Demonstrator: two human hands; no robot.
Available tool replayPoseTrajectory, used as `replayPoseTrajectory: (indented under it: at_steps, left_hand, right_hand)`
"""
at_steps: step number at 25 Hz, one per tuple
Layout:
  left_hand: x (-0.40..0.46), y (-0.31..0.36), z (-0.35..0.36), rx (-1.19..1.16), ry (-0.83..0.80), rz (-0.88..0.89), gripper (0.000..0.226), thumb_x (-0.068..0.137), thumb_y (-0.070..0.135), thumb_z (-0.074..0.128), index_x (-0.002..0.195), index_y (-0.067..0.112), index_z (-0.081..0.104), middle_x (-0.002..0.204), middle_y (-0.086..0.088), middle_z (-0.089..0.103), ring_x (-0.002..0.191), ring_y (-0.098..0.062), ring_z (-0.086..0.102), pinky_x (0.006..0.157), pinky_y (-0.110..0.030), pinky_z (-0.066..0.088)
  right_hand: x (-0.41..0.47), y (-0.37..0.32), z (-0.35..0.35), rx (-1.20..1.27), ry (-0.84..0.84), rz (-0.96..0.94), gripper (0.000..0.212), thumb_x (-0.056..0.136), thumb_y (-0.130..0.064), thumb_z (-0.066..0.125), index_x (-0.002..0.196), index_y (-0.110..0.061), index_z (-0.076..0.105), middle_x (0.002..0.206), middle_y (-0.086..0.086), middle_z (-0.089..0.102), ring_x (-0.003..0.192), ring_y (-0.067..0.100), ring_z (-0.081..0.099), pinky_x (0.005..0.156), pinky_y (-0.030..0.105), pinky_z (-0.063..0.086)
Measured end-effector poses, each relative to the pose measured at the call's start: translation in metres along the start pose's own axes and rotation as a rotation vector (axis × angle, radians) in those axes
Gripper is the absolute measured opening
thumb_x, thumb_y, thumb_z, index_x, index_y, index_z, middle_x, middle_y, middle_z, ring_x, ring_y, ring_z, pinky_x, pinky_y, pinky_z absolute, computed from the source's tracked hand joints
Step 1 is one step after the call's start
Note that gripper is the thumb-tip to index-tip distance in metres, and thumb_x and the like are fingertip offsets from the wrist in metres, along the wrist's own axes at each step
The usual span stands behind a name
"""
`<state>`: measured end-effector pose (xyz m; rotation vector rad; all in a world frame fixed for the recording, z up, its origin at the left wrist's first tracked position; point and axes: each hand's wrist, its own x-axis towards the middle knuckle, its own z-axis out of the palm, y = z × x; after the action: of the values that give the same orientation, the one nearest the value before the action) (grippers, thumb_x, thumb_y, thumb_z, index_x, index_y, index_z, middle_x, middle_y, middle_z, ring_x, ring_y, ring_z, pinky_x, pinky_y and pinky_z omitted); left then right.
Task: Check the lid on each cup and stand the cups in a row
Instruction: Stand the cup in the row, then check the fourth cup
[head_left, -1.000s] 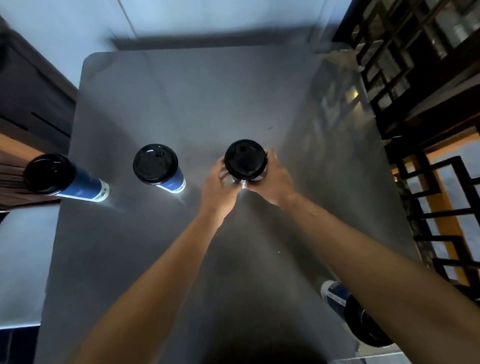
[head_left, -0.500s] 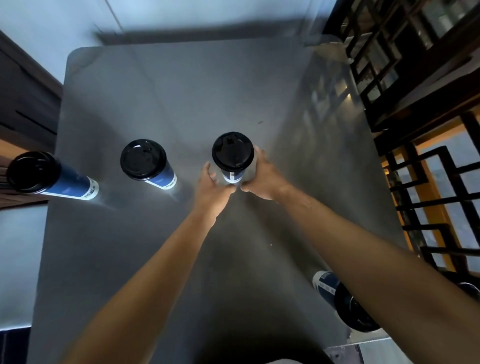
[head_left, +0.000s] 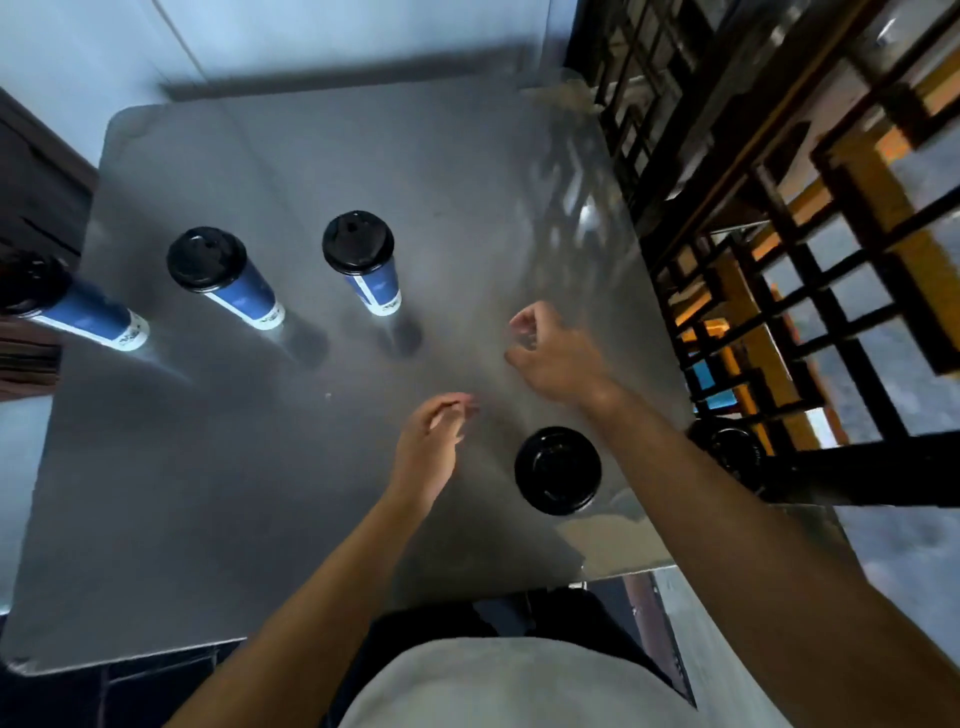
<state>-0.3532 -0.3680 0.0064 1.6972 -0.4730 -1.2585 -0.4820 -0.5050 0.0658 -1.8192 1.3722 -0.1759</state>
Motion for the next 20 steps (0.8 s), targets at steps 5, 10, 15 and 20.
replayPoseTrajectory:
  at_steps: [5, 10, 15, 20]
  left_hand:
    - [-0.066, -0.044, 0.031, 0.314, -0.009, 0.287, 0.088, 0.084, -0.019, 0.041, 0.139, 0.049, 0.05, 0.141, 0.019, 0.055, 0.131, -0.004, 0.053, 0.105, -0.032, 0.048]
    - [-0.098, -0.062, 0.055, 0.442, -0.081, 0.341, 0.113, 0.067, -0.018, 0.043, 0.154, 0.053, 0.03, 0.157, 0.027, 0.032, 0.151, -0.005, 0.03, 0.118, -0.046, 0.04]
    - [-0.109, -0.038, 0.068, 0.394, -0.011, 0.345, 0.099, 0.076, -0.013, 0.054, 0.14, 0.061, 0.042, 0.145, 0.002, 0.055, 0.134, -0.021, 0.056, 0.112, -0.05, 0.047]
    - [-0.118, -0.027, 0.047, 0.226, -0.054, 0.272, 0.082, 0.081, -0.022, 0.065, 0.132, 0.042, 0.052, 0.119, 0.003, 0.068, 0.105, -0.006, 0.071, 0.093, -0.027, 0.056]
  right_hand:
    - [-0.071, 0.054, -0.016, 0.23, -0.024, -0.081, 0.013, 0.089, -0.031, 0.046, 0.088, -0.039, 0.055, 0.098, -0.019, 0.061, 0.09, 0.0, 0.057, 0.071, 0.019, 0.037]
    - [-0.123, 0.103, -0.015, 0.225, -0.145, -0.284, 0.054, 0.068, -0.002, 0.046, 0.112, -0.027, 0.064, 0.122, -0.008, 0.054, 0.119, 0.016, 0.054, 0.103, 0.028, 0.042]
    - [-0.137, 0.11, -0.01, 0.241, -0.199, -0.323, 0.061, 0.062, -0.013, 0.053, 0.122, -0.017, 0.061, 0.124, 0.003, 0.056, 0.116, 0.028, 0.059, 0.1, 0.042, 0.052]
    - [-0.135, 0.104, -0.013, 0.471, -0.317, -0.184, 0.061, 0.072, -0.004, 0.078, 0.116, -0.043, 0.061, 0.126, -0.007, 0.062, 0.119, 0.028, 0.064, 0.098, 0.045, 0.056]
